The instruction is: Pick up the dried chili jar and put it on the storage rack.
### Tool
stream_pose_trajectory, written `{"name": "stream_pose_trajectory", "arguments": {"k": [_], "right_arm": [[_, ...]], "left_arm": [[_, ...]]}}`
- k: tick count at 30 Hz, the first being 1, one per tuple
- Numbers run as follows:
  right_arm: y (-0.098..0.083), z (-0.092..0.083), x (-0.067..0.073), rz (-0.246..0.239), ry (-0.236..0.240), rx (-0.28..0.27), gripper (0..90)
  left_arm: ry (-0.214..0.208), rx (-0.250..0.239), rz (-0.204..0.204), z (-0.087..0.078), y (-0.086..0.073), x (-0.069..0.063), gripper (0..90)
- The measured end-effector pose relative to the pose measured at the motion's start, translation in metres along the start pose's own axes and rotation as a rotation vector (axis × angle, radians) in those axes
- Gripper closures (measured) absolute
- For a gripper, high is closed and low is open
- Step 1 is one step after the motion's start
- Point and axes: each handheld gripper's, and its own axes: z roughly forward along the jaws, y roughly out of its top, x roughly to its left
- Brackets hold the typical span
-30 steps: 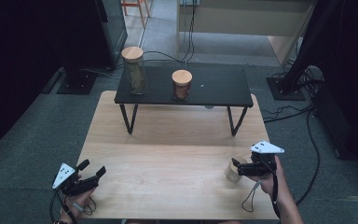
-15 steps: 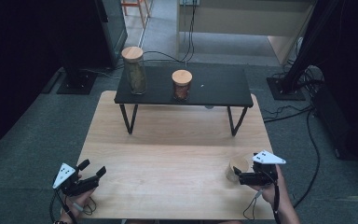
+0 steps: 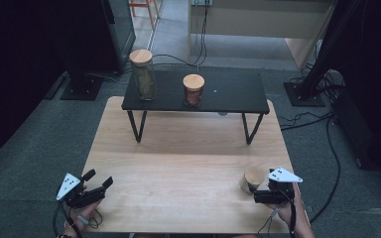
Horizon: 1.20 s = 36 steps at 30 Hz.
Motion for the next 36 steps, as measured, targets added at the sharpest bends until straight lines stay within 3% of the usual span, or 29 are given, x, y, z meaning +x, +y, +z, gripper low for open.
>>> {"name": "stream_pose_trajectory", "arguments": {"k": [23, 36], "right_arm": [[-0.031, 0.004, 0.008, -0.005, 0.012, -0.01, 2.5], [-0.037, 0.005, 0.01, 0.007, 0.012, -0.01, 2.5]], "left_arm": [[0.002, 0.0, 0.005, 0.0, 0.0, -0.001, 12.2], [0.005, 0.001, 0.005, 0.0, 0.0, -0.002, 12.2]]}}
